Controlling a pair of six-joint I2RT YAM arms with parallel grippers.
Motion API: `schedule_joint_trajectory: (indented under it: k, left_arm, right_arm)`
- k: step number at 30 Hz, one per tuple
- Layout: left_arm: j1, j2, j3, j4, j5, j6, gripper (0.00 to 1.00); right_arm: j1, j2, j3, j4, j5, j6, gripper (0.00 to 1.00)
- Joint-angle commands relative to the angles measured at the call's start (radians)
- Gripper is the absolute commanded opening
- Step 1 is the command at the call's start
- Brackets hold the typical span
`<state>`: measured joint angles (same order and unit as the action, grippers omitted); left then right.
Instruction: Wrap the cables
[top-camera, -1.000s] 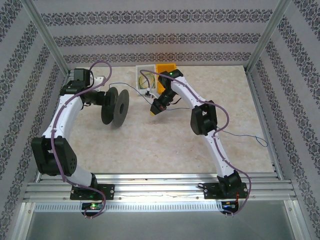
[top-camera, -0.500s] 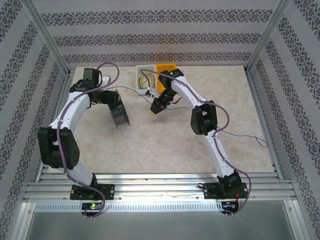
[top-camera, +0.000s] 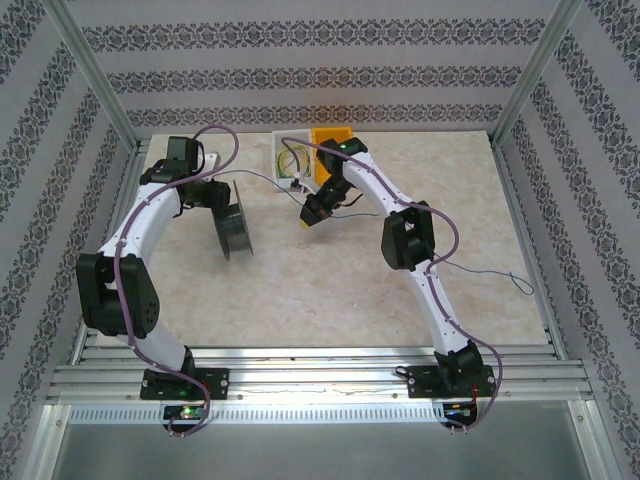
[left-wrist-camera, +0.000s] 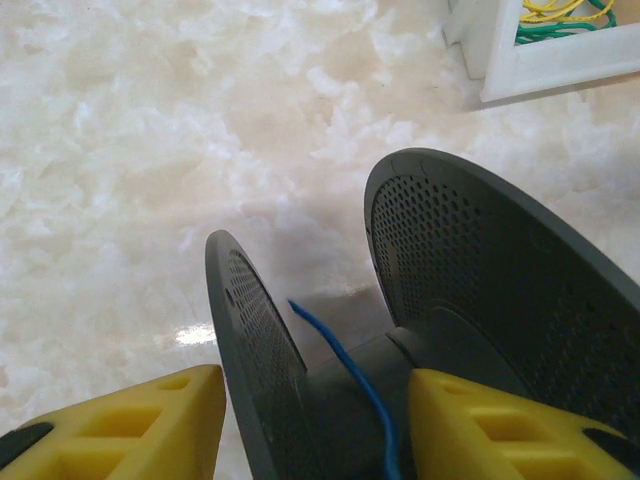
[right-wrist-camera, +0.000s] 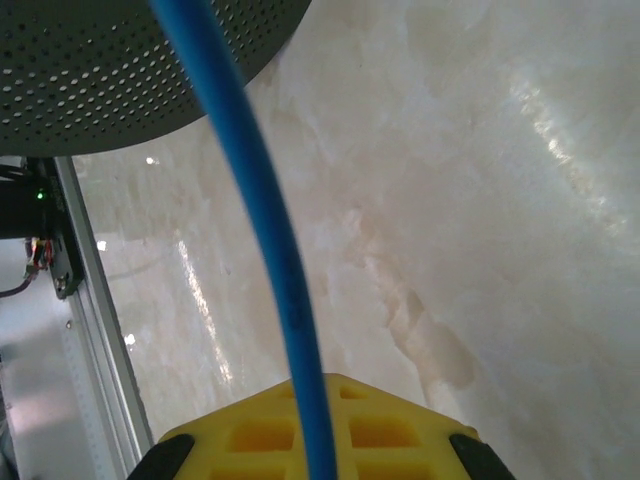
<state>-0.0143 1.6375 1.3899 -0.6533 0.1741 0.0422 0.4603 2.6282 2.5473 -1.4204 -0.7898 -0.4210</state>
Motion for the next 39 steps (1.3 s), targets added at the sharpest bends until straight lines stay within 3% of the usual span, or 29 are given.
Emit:
schedule_joint_trajectory:
  k: [1, 11, 20, 25, 30, 39]
  left_arm:
    - [-0.012, 0.008, 0.039, -0.004, -0.027, 0.025, 0.52]
    - [-0.012, -0.062, 0.136, -0.089, -0.05, 0.024, 0.73]
    - [-0.012, -0.233, 0.141, -0.219, -0.038, -0.018, 0.79]
    - [-0.018, -0.322, 0.038, -0.266, 0.009, -0.091, 0.71]
    - [-0.042, -0.397, -0.145, -0.208, 0.003, -0.156, 0.61]
    - [-0.09, -0.359, -0.251, -0.11, -0.033, -0.211, 0.53]
  right_arm:
    - [-0.012, -0.08, -0.022, 0.07, -0.015, 0.047, 0.0]
    - [-0.02, -0.146, 0.005, 0.103, -0.021, 0.081, 0.0]
    - [-0.018, -0.215, -0.085, 0.066, -0.014, 0.024, 0.0]
    - [-0.017, -0.267, -0.192, 0.084, -0.012, 0.002, 0.0]
    - [-0.017, -0.304, -0.24, 0.103, -0.008, 0.005, 0.0]
    - [-0.016, -0.348, -0.278, 0.1, -0.015, -0.006, 0.0]
